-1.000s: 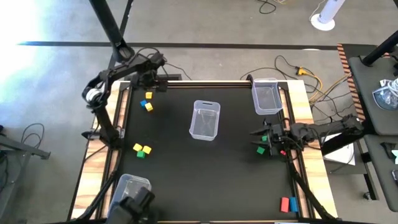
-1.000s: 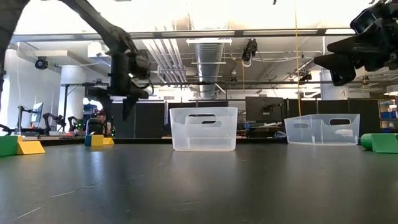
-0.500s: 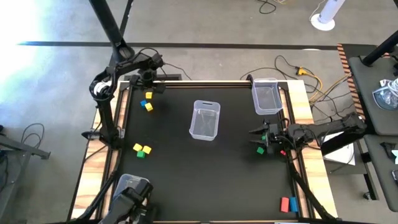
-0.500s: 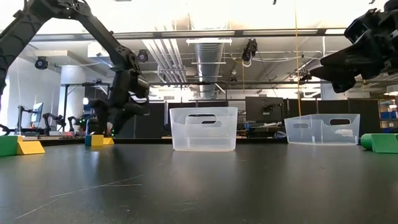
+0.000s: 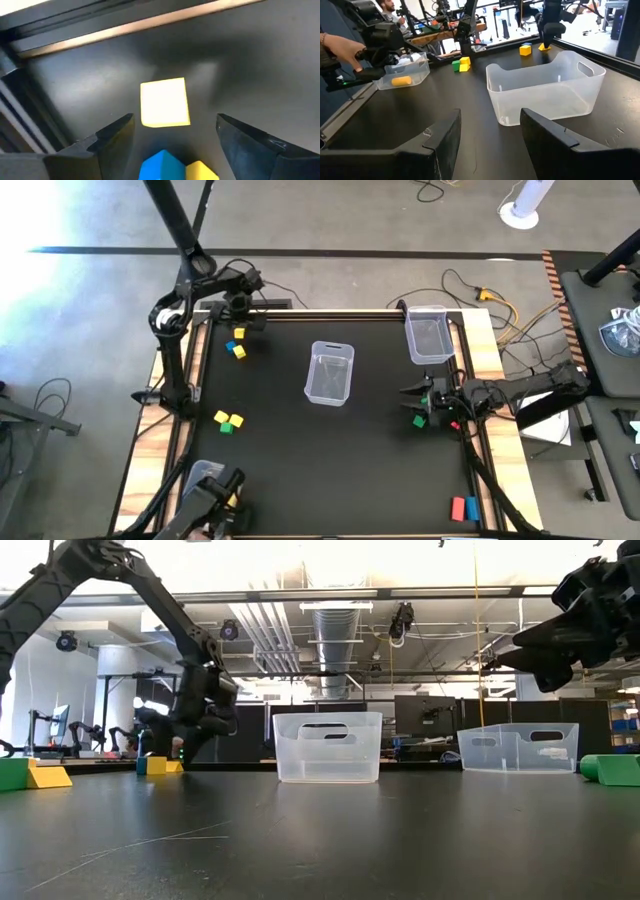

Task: Sort blocks by size
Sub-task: Put the top yellow triangular block into the middle transparent bin

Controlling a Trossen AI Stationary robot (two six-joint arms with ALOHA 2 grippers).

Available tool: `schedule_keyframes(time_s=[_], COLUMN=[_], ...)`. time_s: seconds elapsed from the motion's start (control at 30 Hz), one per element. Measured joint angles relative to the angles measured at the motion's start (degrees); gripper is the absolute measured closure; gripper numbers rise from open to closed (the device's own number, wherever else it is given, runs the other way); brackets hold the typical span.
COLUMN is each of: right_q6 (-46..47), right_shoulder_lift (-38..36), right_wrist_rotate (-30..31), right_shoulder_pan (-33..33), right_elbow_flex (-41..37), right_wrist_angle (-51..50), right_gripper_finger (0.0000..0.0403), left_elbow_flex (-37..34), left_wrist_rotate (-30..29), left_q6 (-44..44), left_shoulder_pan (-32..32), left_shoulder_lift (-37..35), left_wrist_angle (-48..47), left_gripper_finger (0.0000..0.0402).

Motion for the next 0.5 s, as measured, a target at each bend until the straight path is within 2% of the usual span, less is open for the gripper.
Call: schedule_keyframes(time_s=[0.3,0.5], right_q6=[0.56,0.70], right_shoulder_lift=[0.00,0.00], right_wrist_rotate=[0.03,0.03], right_shoulder_pan=[0.00,0.00], right_elbow_flex=[0.00,0.01], right_wrist_angle=[-0.02,-0.02], right_gripper_finger=[0.0207,0.0208], left_elbow_flex=[0.28,0.37], left_wrist_rotate=[-0.62,0.44], left_q6=[-1.38,-1.97], left_shoulder_pan=[0.92,0.94], left_shoulder_lift=[0.18,0.18], left_wrist_angle=[-0.05,0.10], left_gripper_finger=[0.0139,0.0159])
